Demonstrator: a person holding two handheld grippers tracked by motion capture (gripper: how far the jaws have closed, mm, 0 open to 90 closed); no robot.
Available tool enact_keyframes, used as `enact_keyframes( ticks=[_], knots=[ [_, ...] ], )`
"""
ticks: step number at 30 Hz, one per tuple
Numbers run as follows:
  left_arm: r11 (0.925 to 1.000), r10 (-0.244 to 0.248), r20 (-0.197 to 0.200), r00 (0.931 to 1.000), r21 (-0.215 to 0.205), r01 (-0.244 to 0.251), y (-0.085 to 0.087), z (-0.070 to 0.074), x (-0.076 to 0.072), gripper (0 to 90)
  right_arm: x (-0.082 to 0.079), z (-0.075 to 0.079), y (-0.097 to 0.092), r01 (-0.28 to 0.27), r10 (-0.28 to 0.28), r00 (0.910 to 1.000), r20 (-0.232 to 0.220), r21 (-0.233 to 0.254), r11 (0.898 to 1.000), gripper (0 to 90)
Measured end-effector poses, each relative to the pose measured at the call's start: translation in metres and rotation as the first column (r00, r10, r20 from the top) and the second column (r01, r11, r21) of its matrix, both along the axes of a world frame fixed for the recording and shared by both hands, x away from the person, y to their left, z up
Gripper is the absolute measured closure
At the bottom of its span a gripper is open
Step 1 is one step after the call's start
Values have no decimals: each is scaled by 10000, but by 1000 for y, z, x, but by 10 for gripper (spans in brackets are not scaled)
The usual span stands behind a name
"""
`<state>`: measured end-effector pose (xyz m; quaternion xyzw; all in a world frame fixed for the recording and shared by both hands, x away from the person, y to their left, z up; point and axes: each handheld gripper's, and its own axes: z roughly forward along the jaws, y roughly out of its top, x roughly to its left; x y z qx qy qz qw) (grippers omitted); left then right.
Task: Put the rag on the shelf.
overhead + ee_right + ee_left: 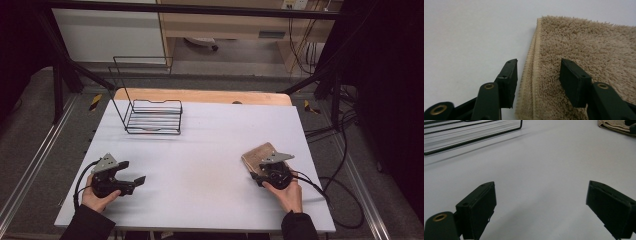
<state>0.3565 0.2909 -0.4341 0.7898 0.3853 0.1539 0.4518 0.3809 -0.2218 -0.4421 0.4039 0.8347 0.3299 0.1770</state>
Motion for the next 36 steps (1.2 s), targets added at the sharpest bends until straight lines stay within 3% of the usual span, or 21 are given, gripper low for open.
enact_keyframes(
  ticks=[6, 12, 25, 30, 36],
  knots=[
    [10000, -10, -61, 10000, 15, 10, -1, -1, 1, 100, -4, -1, 2, -55, 55, 9999, 107, -18, 10000, 585],
    [10000, -41, -34, 10000, 65, 41, -3, -1, 1, 102, -4, -3, 8, -154, 170, 9997, 179, -861, 9962, 611],
    [10000, -77, -6, 10000, 45, 77, -1, -1, 1, 106, 1, -1, 8, -134, 165, 9996, 209, -1408, 9899, 789],
    [10000, -62, -16, 10000, 29, 62, -1, -1, 1, 108, 2, 0, 7, -165, 189, 9997, 174, -1316, 9912, 818],
    [10000, -77, -24, 10000, 61, 78, -1, -1, 2, 109, 4, 4, 4, 45, -38, 9999, 94, -831, 9965, 826]
  ],
)
